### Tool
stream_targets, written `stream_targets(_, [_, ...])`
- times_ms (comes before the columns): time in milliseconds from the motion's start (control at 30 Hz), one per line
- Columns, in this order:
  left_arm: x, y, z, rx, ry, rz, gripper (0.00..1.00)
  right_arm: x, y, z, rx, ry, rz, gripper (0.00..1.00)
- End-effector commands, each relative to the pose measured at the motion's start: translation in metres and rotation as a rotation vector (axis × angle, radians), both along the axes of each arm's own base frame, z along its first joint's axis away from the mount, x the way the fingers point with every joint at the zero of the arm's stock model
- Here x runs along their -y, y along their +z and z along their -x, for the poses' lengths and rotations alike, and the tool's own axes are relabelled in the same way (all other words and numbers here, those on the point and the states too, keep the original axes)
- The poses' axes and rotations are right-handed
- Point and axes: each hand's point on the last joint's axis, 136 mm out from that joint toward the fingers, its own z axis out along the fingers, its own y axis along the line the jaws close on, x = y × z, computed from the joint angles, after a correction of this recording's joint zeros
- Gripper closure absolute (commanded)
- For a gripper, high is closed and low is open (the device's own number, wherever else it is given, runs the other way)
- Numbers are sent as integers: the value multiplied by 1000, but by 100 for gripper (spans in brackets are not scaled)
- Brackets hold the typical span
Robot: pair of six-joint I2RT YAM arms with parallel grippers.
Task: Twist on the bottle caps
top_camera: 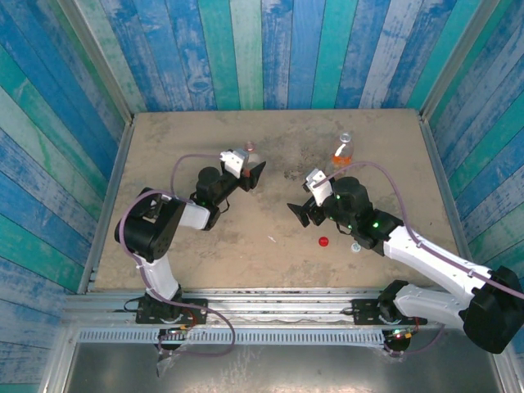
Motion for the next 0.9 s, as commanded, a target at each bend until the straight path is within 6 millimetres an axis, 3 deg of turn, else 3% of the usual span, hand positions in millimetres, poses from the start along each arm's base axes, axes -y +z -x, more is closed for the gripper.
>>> stream_targets(0, [8, -14, -1, -19, -34, -26, 33, 1, 6, -6, 6, -43, -20, 0])
stream_targets(167, [13, -16, 4, -23, -80, -54, 36, 13, 6, -14, -10, -148, -43, 0])
stream_targets(267, [21, -14, 17, -16, -154, -69, 38, 21, 5, -18, -39, -231, -77, 0])
stream_targets(433, [34, -9, 48, -6, -281, -62, 38, 47, 1, -27, -106, -392, -122, 0])
stream_targets(600, [52, -11, 84, -28, -441, -71, 37, 65, -11, -24, -171, -439, -99, 0])
stream_targets(767, [71, -24, 125, -58, -594, -100, 37, 68, -22, -13, -227, -425, -67, 0])
stream_targets(867, [73, -30, 135, -71, -623, -95, 37, 69, -29, -7, -263, -422, -49, 0])
